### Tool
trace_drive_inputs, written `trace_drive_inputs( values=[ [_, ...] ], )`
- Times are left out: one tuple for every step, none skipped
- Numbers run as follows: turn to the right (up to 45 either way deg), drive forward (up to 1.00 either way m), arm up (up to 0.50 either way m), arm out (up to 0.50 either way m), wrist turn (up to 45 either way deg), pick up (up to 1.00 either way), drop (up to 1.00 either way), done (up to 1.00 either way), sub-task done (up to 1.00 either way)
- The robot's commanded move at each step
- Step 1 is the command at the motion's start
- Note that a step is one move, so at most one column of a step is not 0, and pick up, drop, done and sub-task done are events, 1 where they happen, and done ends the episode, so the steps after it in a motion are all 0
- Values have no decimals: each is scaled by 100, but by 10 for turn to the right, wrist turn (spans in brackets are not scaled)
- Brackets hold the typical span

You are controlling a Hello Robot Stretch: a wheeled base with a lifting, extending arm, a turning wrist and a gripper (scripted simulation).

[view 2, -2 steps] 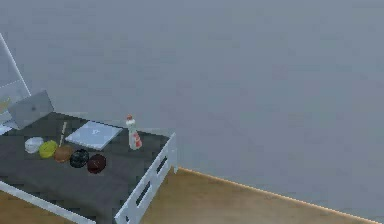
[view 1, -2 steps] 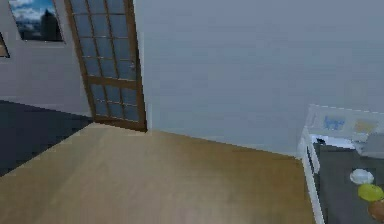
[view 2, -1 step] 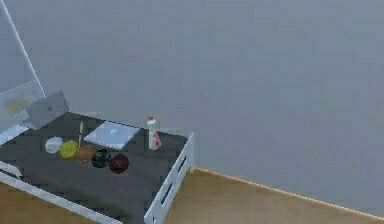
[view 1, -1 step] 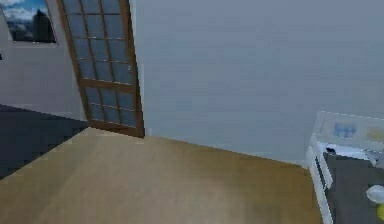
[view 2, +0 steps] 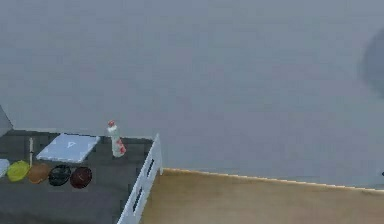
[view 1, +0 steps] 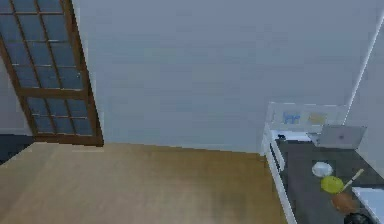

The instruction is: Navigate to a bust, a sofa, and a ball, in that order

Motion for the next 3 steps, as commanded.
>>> trace_drive_inputs(
  values=[
    [0,15,0,0,0,0,0,0,0],
    [450,0,0,0,0,0,0,0,0],
    [0,0,0,0,0,0,0,100,0]
  ],
)
